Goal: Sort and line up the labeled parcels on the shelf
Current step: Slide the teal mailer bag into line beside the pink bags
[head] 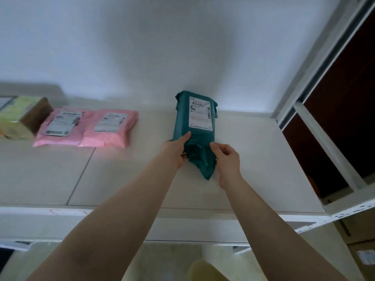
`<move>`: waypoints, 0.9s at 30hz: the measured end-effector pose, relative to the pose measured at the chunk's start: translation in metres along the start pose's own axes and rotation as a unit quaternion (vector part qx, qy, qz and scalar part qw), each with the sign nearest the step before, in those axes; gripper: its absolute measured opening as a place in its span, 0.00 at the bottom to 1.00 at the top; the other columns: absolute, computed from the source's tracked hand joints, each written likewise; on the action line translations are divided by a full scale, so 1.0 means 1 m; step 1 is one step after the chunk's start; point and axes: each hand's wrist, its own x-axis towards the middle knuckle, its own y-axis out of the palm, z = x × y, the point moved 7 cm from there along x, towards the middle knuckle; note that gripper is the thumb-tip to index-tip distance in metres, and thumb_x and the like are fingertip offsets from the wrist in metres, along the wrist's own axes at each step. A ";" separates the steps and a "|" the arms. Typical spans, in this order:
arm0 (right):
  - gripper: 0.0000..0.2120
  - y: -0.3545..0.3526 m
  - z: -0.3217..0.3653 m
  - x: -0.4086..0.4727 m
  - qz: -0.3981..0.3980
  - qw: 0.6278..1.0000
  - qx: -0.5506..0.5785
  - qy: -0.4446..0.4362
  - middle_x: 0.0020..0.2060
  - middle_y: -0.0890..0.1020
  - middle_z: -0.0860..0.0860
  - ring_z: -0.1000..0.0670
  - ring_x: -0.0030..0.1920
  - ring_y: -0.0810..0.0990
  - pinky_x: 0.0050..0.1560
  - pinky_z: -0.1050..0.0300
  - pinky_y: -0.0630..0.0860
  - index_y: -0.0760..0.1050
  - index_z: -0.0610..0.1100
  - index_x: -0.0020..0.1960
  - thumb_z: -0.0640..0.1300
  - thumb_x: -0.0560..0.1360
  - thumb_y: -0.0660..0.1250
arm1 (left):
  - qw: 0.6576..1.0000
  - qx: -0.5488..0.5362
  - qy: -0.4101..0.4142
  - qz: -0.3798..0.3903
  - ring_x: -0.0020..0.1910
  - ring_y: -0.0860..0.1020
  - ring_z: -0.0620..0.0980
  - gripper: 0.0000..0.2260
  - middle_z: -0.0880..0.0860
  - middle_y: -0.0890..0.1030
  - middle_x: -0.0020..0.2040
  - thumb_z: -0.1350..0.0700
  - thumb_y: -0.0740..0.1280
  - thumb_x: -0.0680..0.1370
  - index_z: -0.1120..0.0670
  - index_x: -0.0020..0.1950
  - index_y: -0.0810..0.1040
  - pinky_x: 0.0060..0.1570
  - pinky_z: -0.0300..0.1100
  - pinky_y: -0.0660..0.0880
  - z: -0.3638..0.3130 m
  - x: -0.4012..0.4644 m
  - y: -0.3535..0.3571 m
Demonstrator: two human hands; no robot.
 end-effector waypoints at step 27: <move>0.24 0.167 -0.018 -0.113 0.063 0.981 0.171 0.072 0.50 0.85 0.42 0.43 0.48 0.85 0.38 0.49 0.83 0.70 0.46 0.69 0.40 0.75 0.72 | 0.969 -0.071 -0.040 0.234 0.61 0.76 0.64 0.13 0.61 0.79 0.61 0.55 0.68 0.77 0.56 0.60 0.76 0.60 0.65 0.72 -0.078 -0.026 -0.173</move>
